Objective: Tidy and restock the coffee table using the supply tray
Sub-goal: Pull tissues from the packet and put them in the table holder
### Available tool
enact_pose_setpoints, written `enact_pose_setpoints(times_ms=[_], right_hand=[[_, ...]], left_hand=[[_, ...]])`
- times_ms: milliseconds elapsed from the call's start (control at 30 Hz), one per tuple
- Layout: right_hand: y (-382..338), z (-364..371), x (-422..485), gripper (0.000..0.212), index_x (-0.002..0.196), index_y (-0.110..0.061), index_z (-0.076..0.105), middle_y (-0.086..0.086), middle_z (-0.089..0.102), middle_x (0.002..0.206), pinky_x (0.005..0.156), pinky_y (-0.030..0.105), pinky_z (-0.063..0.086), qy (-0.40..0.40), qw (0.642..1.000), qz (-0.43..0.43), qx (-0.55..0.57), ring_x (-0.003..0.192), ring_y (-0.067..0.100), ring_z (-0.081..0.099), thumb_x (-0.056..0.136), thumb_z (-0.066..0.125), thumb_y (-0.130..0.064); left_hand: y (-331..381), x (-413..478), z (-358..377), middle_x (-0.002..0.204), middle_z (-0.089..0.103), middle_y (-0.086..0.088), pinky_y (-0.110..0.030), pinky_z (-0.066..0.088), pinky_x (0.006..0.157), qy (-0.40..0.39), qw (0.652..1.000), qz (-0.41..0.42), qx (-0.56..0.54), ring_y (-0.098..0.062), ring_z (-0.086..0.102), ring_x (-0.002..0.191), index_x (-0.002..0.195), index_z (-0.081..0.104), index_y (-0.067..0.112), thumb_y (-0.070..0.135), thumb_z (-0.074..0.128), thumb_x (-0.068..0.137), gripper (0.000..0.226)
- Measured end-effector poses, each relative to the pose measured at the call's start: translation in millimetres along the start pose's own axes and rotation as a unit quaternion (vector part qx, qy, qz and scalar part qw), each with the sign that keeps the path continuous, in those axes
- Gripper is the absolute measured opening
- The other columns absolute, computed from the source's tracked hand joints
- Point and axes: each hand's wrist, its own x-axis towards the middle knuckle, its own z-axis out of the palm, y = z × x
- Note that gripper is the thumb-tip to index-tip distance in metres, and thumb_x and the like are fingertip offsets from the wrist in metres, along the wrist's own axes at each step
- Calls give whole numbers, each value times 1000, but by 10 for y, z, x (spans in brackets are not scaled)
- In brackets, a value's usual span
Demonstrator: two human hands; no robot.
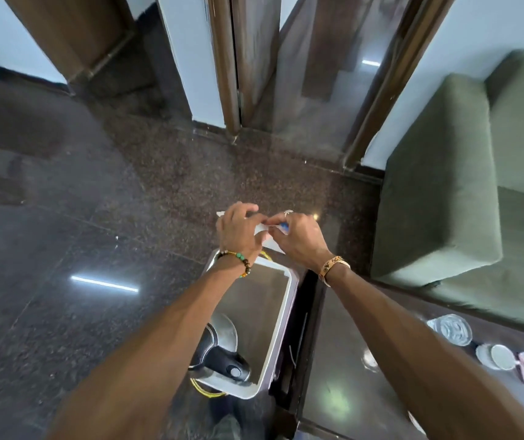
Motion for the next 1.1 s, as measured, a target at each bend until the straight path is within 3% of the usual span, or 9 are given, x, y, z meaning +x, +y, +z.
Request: enact_pose_setpoints(times_ms=[100,233,400,567,700,800,900,1000,1100], right_hand=[[-190,-297,-73,35,120,-25,71,-4,76,110,92,28,52,56,997,-9,49,102,12,70,88,72,-39],[-224,-559,-205,21,100,-24,80,-5,77,94,79,29,54,104,991,-2,86,85,10,69,84,77,-37],[-240,-662,-335,16,97,-30,81,-9,76,83,60,10,38,129,989,-28,65,69,5,60,85,76,-39],[-184,-746,-441,16,98,-29,81,-5,77,85,69,29,51,136,988,-33,61,76,14,66,87,74,-37],[-20,-776,-549,19,103,-29,80,-4,76,85,71,37,54,120,992,-31,17,76,20,66,91,69,-38],[212,-793,-649,19,102,-27,80,-3,75,85,73,38,54,116,993,2,7,78,21,66,93,67,-37],[460,-794,-783,18,101,-28,80,-6,74,88,71,31,52,100,994,44,4,77,13,63,92,68,-38],[603,-775,-905,18,102,-29,80,-9,75,91,70,27,51,96,993,66,20,76,9,62,90,70,-38],[657,-789,-947,17,102,-30,80,-7,76,92,69,26,44,120,989,86,10,78,13,64,90,69,-36]], left_hand=[[167,88,-376,99,72,8,-43,39,99,22,999,17,-39,-17,62,107,92,74,31,33,68,81,12],[307,59,-686,90,74,1,-36,47,82,53,994,28,-94,-21,66,86,90,75,25,39,68,83,17],[524,-132,-803,102,73,6,-31,48,87,61,980,100,-162,-6,62,92,105,71,26,52,55,89,35],[650,-265,-783,97,74,-3,-36,50,81,78,976,113,-169,-23,67,89,103,72,17,31,49,95,28],[744,-297,-796,95,74,-4,-17,39,71,96,973,126,-166,-23,66,85,100,73,14,22,53,94,22],[808,-288,-814,97,74,-6,-12,36,72,107,972,128,-168,-23,66,88,102,73,12,15,56,94,18],[846,-277,-825,100,73,-6,-24,46,80,103,968,136,-186,-22,66,91,101,73,11,15,57,93,18],[867,-273,-784,98,72,-1,-32,49,84,92,968,161,-168,-17,64,91,98,74,15,23,58,92,19],[882,-310,-682,98,72,2,-28,48,82,82,967,159,-179,-9,60,89,97,74,17,33,54,92,26]])
